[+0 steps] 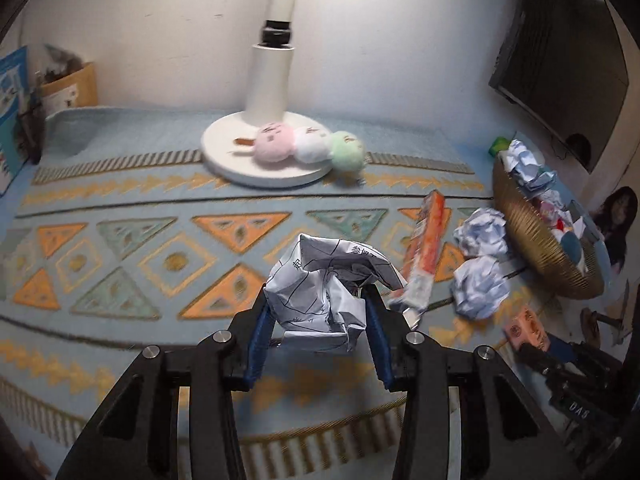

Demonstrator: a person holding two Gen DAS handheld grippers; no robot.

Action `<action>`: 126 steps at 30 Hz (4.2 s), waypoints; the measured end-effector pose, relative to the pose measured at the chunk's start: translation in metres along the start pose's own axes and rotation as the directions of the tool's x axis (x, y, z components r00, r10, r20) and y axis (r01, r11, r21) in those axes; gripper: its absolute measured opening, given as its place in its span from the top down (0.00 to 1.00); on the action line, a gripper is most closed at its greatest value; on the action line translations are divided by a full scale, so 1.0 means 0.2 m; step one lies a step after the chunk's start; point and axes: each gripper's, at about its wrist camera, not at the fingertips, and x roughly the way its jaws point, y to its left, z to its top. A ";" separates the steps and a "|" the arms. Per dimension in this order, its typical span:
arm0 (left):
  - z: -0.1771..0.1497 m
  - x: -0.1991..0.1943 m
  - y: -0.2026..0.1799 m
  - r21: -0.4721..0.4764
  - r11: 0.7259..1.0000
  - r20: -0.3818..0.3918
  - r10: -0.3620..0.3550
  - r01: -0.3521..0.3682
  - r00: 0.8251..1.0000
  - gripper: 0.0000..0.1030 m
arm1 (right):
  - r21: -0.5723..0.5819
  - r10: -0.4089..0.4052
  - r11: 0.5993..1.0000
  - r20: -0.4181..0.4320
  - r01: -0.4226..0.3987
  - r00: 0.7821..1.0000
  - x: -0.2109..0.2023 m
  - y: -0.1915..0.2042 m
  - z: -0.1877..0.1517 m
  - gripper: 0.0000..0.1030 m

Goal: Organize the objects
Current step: 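Grasp a paper ball with the left gripper while the right gripper approaches the pink box, then grasp the pink box with the right gripper while the left gripper lifts the paper ball, then carry the paper ball and pink box over the woven bowl and open both grippers, then return both grippers to the desk, then grasp the pastel dango plush with the left gripper while the right gripper grasps a paper ball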

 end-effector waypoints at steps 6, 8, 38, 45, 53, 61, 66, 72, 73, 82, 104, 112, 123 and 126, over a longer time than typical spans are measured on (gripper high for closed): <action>-0.18 -0.05 0.20 -0.123 0.992 -0.003 0.021 -0.021 1.000 0.61 | 0.025 0.059 0.998 0.000 -0.059 0.998 -0.01 -0.04 0.00 0.46; -0.19 -0.07 0.21 -0.132 0.991 0.026 0.019 -0.016 0.999 0.61 | 0.023 0.037 0.999 -0.005 -0.037 0.999 -0.01 -0.04 0.00 0.38; 0.36 -0.08 -1.01 0.249 0.935 0.052 -0.275 0.254 0.960 0.60 | 0.216 -0.042 0.976 0.299 -0.025 0.953 -0.69 -0.61 0.50 0.61; 0.45 0.14 -1.31 0.260 0.909 -0.011 -0.334 0.325 0.943 0.26 | 0.290 -0.003 0.955 0.216 -0.061 0.976 -0.49 -0.83 0.76 0.33; 0.39 -0.04 -1.01 0.184 0.937 0.054 -0.313 0.299 0.948 0.24 | 0.182 0.008 0.982 0.203 -0.046 0.979 -0.54 -0.70 0.59 0.33; 0.14 -0.26 -0.38 0.062 0.994 0.094 -0.094 0.088 0.991 0.19 | -0.096 0.033 0.995 0.303 -0.004 0.953 -0.71 -0.08 0.32 0.00; -0.04 -0.26 0.03 -0.040 0.997 0.073 0.076 -0.073 0.994 0.19 | -0.134 0.076 0.990 0.280 -0.039 0.957 -0.62 0.18 0.16 0.00; -0.23 -0.13 0.35 -0.163 0.976 0.010 0.149 -0.145 0.989 0.19 | -0.113 0.052 0.993 0.110 -0.040 0.993 -0.23 0.28 0.06 0.00; -0.25 -0.11 0.37 -0.186 0.972 -0.011 0.143 -0.143 0.990 0.19 | -0.116 0.021 0.993 0.102 -0.009 0.995 -0.18 0.28 0.05 0.00; -0.25 -0.08 0.31 -0.130 0.976 -0.021 0.173 -0.174 0.985 0.07 | -0.108 -0.106 0.989 -0.067 0.098 0.992 0.11 0.26 0.02 0.00; -0.25 -0.09 0.31 -0.130 0.979 -0.019 0.157 -0.158 0.987 0.04 | -0.119 -0.101 0.989 -0.067 0.092 0.993 0.12 0.23 0.02 0.00; -0.21 -0.07 0.31 -0.109 0.986 -0.048 0.118 -0.123 0.992 0.02 | -0.123 -0.098 0.988 -0.074 0.088 0.992 0.13 0.23 0.03 0.00; 0.49 0.22 0.02 0.364 0.928 0.088 0.054 -0.082 0.995 0.01 | -0.016 0.114 0.993 -0.018 -0.114 0.993 0.20 0.22 0.27 0.01; 0.59 0.38 -0.06 0.502 0.862 0.075 0.035 -0.068 0.997 0.07 | -0.014 0.102 0.995 -0.044 -0.102 0.994 0.27 0.23 0.30 0.19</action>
